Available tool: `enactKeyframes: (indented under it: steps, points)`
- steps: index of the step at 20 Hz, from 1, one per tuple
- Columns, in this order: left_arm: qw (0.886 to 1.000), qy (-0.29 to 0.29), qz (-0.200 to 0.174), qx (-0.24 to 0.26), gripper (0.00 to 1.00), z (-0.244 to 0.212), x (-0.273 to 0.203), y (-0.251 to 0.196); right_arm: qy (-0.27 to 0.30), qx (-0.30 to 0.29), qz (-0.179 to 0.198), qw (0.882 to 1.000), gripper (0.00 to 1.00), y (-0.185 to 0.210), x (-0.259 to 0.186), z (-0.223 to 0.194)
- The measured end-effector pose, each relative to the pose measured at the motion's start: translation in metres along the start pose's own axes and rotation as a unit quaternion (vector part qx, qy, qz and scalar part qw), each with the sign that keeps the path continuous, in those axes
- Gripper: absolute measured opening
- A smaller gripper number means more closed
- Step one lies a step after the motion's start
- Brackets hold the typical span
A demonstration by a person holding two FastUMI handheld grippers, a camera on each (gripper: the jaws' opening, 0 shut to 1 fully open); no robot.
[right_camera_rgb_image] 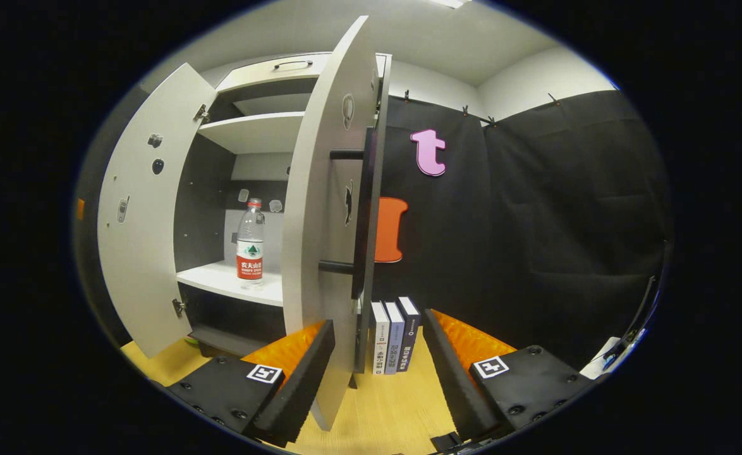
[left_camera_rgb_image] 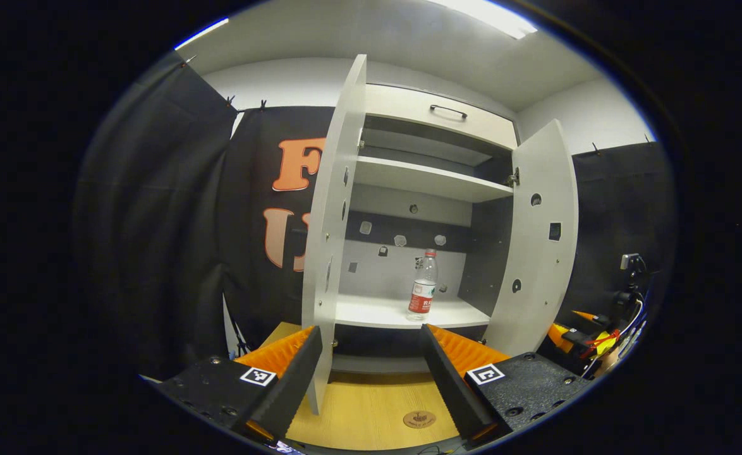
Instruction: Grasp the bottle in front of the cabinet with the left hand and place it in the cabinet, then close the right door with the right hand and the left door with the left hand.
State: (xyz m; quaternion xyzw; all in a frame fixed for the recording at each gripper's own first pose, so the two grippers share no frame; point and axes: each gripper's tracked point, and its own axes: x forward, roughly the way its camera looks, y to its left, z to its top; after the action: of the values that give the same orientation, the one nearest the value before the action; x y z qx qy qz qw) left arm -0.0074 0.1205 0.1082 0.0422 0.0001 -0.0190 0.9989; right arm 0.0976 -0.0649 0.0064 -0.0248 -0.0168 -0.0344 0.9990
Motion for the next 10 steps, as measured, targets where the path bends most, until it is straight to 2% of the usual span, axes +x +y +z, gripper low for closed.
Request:
enactKeyframes:
  steps: [5, 6, 7, 10]
  points:
    - [1.0, -0.004, 0.004, -0.008, 0.95, 0.002, -0.002, 0.011, -0.001, -0.004, 0.02, 1.0, 0.94, 0.022, 0.003, 0.001]
    - [1.0, -0.005, 0.008, -0.005, 0.94, 0.002, -0.003, 0.016, -0.002, -0.004, 0.023, 1.0, 0.87, 0.026, 0.004, 0.001]
    - [1.0, -0.005, 0.012, -0.002, 0.94, 0.003, -0.003, 0.019, -0.003, -0.002, 0.026, 1.0, 0.94, 0.03, 0.004, 0.001]
    - [1.0, -0.006, 0.016, 0.0, 0.94, 0.002, -0.004, 0.026, -0.005, 0.001, 0.039, 0.999, 0.94, 0.044, 0.009, 0.001]
